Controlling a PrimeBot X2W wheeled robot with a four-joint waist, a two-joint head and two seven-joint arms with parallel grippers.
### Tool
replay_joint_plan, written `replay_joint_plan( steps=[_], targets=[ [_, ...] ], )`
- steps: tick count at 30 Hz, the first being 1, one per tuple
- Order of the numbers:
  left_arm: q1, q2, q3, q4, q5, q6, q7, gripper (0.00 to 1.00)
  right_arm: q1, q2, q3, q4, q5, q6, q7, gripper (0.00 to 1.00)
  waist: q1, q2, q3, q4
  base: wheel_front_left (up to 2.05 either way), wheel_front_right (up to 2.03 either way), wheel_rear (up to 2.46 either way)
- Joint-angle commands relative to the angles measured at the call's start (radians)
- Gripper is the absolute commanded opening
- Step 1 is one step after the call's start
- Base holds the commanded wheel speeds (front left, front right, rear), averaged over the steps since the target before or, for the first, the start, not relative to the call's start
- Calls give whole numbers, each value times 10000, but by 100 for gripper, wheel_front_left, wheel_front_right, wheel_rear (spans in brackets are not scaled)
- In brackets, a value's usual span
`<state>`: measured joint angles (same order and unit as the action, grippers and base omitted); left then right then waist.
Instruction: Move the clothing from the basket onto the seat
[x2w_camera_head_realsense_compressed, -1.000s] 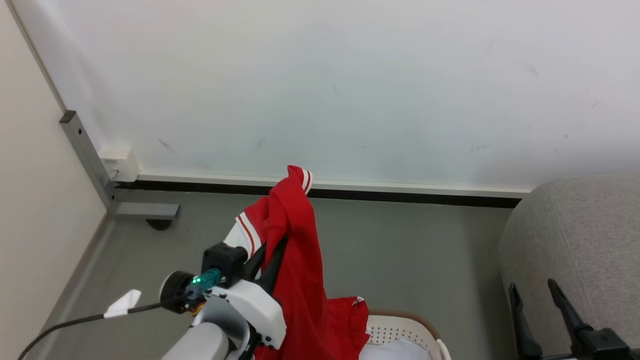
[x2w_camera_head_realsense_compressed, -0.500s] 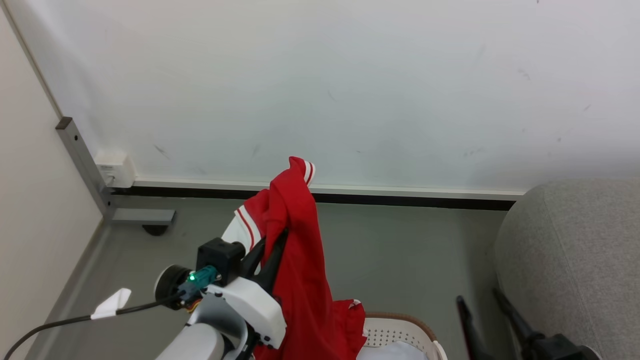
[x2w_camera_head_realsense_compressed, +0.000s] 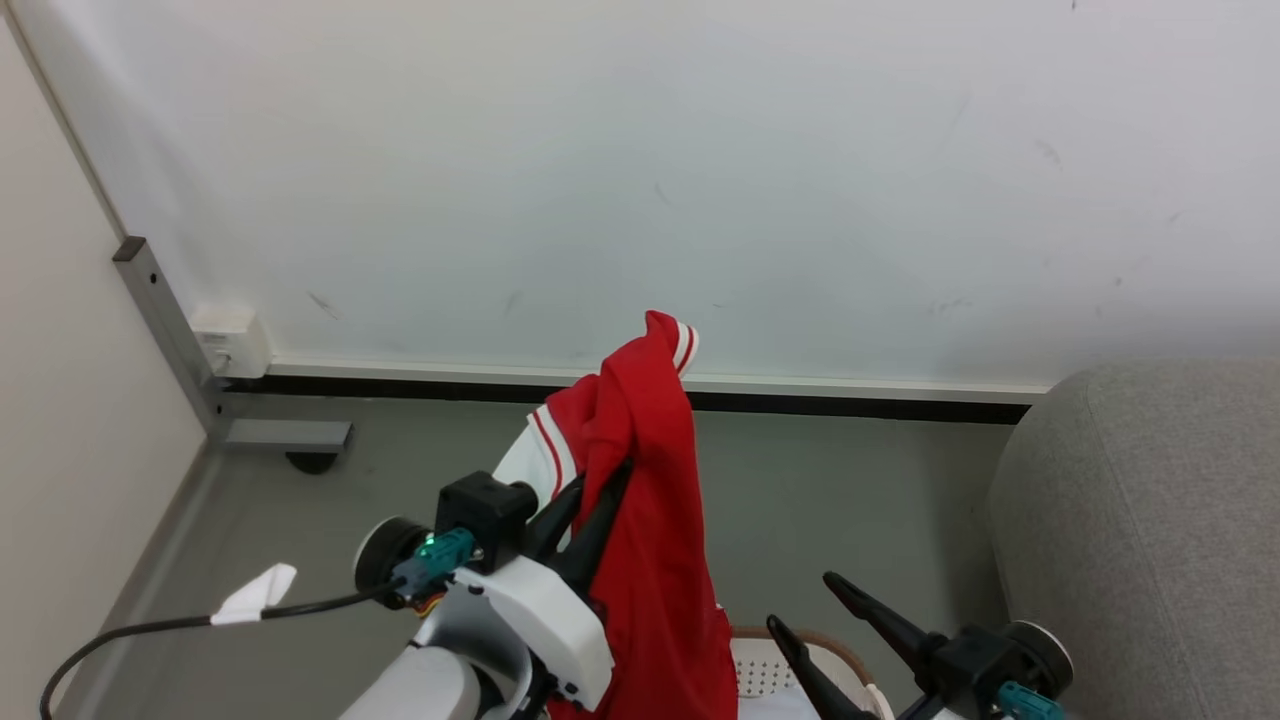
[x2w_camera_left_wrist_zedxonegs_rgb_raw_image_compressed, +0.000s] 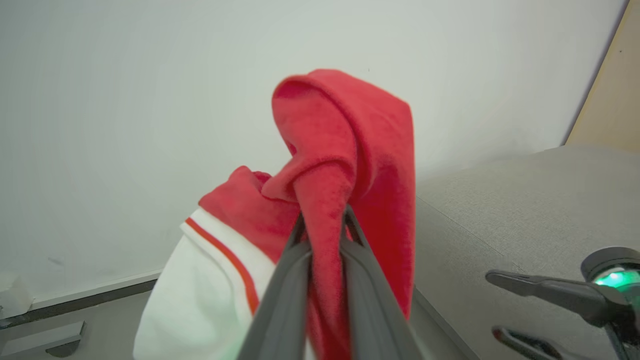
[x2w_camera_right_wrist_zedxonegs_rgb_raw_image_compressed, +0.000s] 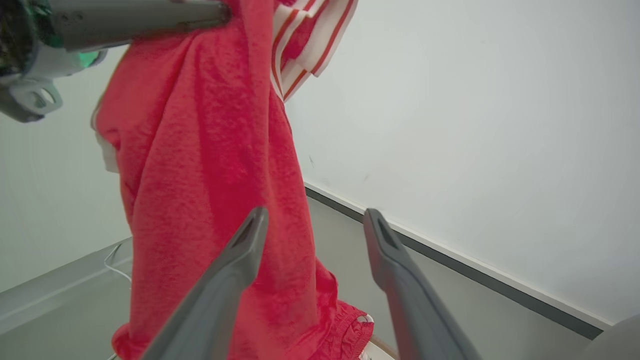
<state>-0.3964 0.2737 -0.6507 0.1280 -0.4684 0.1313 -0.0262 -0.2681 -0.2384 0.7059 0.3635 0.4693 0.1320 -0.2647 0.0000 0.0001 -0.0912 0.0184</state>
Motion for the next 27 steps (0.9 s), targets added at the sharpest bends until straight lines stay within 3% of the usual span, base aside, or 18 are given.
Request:
replay_joint_plan(
  steps=[1, 11, 17, 24, 25, 27],
  targets=[
    [-81, 8, -37, -125, -151, -66, 53, 0, -383, -107, 409, 187, 249, -24, 7, 100, 0, -1, -11, 21, 0, 0, 0],
    [-177, -170, -482, -676, -229, -356, 396, 0, -2153, -112, 3381, 1243, 1720, -24, 8, 100, 0, -1, -52, 104, 0, 0, 0],
    [-130, -262, -654, -780, -375, -537, 470, 0, -2811, 108, 3941, 1687, 2024, -24, 8, 100, 0, -1, -44, 147, 0, 0, 0],
    [-84, -484, -740, -806, -890, -845, 465, 0, -3056, 428, 3908, 1801, 2251, -24, 8, 100, 0, -1, -16, 172, 0, 0, 0],
    [-91, -508, -742, -784, -915, -886, 450, 0, -3026, 466, 3889, 1832, 2324, -24, 8, 84, 0, -1, -12, 172, 0, 0, 0],
    [-110, -545, -747, -757, -956, -928, 434, 0, -2995, 545, 3819, 1877, 2417, -24, 8, 13, 0, -1, -2, 171, 0, 0, 0]
  ],
)
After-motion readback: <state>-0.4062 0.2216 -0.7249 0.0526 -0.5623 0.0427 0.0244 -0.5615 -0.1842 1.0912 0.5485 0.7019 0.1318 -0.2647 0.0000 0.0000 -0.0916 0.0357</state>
